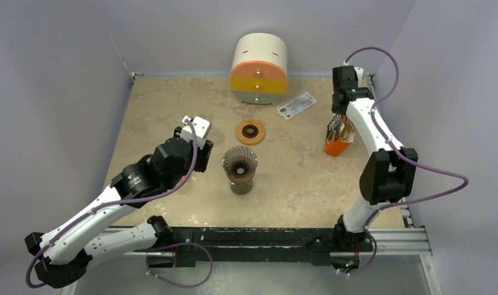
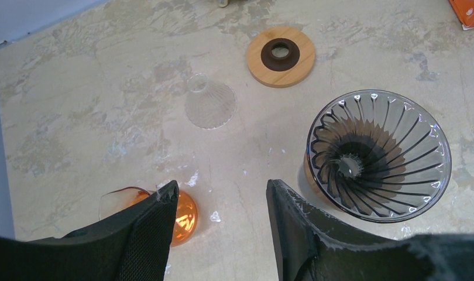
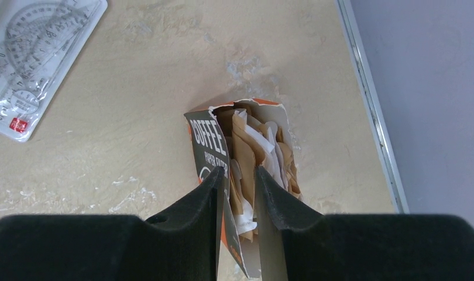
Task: Place the coffee filter in the dripper
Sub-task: Pick up the coffee filter from the coffee filter holder.
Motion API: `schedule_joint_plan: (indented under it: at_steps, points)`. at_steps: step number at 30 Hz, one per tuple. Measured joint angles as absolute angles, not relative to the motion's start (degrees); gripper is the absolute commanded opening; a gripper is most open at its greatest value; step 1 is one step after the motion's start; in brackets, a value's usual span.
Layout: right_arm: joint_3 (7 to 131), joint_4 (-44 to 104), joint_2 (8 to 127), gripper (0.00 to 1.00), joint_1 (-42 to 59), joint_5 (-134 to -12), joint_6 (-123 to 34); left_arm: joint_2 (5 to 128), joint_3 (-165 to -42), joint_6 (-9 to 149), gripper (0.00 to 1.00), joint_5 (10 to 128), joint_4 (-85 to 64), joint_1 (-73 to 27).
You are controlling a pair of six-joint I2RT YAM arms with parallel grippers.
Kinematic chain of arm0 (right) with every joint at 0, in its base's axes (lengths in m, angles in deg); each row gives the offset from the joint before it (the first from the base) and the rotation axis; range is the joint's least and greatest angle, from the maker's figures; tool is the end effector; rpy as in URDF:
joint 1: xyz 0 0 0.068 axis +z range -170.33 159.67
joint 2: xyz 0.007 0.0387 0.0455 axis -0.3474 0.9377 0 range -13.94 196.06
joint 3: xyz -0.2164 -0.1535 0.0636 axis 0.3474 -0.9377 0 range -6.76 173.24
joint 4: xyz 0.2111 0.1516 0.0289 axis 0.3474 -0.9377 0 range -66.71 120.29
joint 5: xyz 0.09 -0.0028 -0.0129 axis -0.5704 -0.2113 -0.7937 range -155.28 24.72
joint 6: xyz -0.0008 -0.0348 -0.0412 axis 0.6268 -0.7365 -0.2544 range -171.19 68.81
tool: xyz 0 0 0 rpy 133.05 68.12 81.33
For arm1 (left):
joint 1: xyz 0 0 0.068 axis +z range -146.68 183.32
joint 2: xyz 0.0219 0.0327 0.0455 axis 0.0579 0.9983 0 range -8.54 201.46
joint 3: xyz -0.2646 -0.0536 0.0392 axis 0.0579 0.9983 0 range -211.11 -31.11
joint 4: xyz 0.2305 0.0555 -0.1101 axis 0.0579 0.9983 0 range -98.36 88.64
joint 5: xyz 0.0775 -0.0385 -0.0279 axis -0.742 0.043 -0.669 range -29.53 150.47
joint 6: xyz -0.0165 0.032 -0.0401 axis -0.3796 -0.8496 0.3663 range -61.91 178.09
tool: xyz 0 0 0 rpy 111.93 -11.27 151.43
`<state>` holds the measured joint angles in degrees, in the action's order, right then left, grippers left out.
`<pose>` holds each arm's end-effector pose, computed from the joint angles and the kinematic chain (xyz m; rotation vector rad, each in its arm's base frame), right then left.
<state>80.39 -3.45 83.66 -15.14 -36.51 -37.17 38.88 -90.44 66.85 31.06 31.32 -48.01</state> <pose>0.3822 0.0175 0.3164 0.4159 2.2215 -0.4095 0.1145 -0.1153 0.3683 0.4238 1.9461 -0.1475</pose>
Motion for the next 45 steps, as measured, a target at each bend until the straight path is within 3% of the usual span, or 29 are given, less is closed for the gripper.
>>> schedule_joint_plan:
  at_steps: [45]
  points:
    - [80.1,-3.1,82.5,0.28,-16.0,-37.1,-37.1,39.0,-90.4,66.8,0.56,31.1,31.1,-48.0]
